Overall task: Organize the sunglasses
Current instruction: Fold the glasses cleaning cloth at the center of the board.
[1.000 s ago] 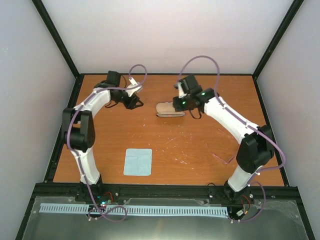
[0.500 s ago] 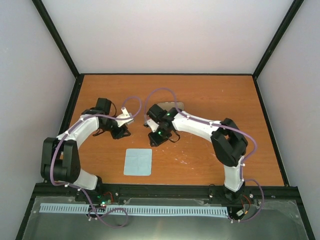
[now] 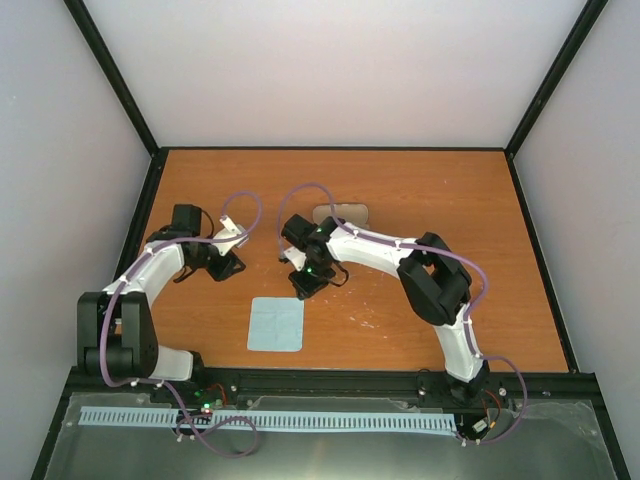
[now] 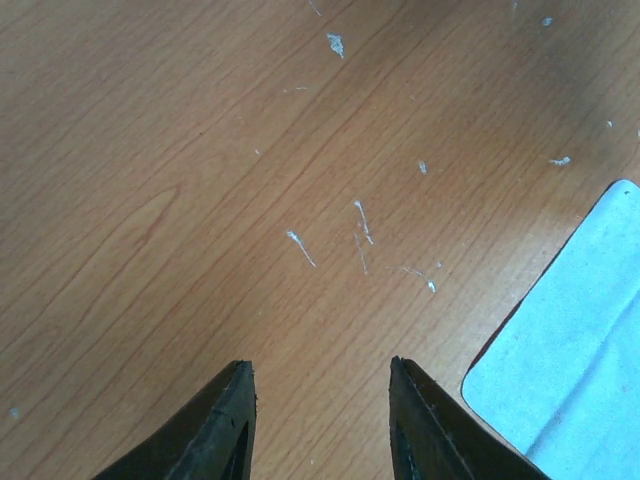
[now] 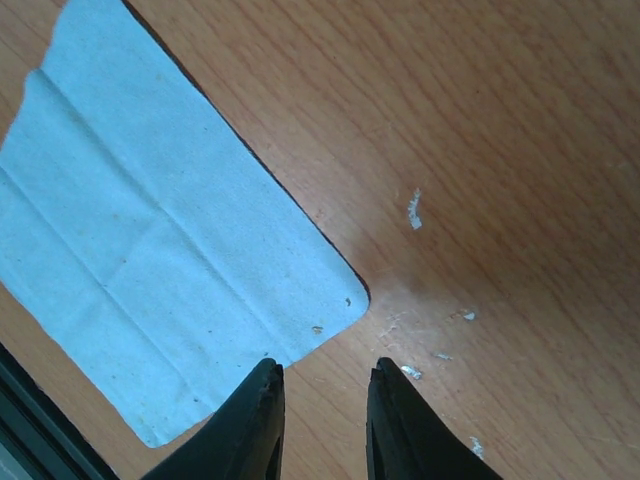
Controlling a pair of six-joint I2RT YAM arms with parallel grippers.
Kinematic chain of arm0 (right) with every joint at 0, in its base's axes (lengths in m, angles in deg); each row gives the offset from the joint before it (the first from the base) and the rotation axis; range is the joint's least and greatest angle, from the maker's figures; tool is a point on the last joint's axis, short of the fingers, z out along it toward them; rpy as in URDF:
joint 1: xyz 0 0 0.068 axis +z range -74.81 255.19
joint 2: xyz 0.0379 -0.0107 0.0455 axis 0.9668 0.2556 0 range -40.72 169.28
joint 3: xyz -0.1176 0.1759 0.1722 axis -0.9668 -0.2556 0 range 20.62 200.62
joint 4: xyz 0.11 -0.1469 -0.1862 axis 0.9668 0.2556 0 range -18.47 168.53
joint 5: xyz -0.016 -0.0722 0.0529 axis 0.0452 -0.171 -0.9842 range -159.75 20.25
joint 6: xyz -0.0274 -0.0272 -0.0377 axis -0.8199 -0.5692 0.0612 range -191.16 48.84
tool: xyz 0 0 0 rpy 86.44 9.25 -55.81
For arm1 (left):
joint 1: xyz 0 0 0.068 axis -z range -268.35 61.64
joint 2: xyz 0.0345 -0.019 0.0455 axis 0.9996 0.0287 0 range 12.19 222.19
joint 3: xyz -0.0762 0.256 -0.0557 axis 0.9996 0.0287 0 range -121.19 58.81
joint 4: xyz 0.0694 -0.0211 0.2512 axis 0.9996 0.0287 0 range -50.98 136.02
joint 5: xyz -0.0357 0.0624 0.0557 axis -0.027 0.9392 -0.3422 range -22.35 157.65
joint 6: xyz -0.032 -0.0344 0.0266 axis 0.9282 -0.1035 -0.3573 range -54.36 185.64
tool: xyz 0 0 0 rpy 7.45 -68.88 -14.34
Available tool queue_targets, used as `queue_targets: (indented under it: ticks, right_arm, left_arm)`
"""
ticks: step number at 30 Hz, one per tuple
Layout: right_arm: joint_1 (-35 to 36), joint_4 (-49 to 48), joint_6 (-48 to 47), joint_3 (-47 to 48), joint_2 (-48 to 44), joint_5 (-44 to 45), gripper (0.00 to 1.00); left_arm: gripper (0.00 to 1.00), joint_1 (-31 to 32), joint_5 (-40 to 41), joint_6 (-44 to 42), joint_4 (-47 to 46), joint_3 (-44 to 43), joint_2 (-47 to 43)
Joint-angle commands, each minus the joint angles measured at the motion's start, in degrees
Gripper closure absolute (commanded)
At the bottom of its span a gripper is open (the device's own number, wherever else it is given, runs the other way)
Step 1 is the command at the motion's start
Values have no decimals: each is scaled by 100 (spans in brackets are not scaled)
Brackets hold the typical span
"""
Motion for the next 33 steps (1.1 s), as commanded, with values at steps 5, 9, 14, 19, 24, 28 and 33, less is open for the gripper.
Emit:
queue_targets:
  ticks: [5, 9, 14, 19, 24, 28, 33]
  right_arm:
    - [140, 185, -38, 194, 322, 250, 73]
    - [154, 71, 48, 222, 424, 339, 72]
    - [160, 51, 66, 353, 577, 361, 72]
    - [184, 92, 21, 377, 628, 369, 72]
    - [239, 98, 49, 286, 630, 442, 72]
    - [278, 38, 96, 266, 676, 480, 72]
    - [347, 58, 109, 257, 799, 518, 77]
  left_arm:
    - [62, -262, -80, 368, -278, 113, -131]
    - [62, -423, -196, 439, -230, 143, -177]
    - [63, -520, -246, 530, -189, 196, -297]
    - [63, -531, -277, 577, -201, 233, -336]
    - [63, -531, -267, 560, -239, 233, -371]
    - [63, -539, -268, 591, -271, 232, -404]
    - [63, -540, -257, 615, -267, 254, -463]
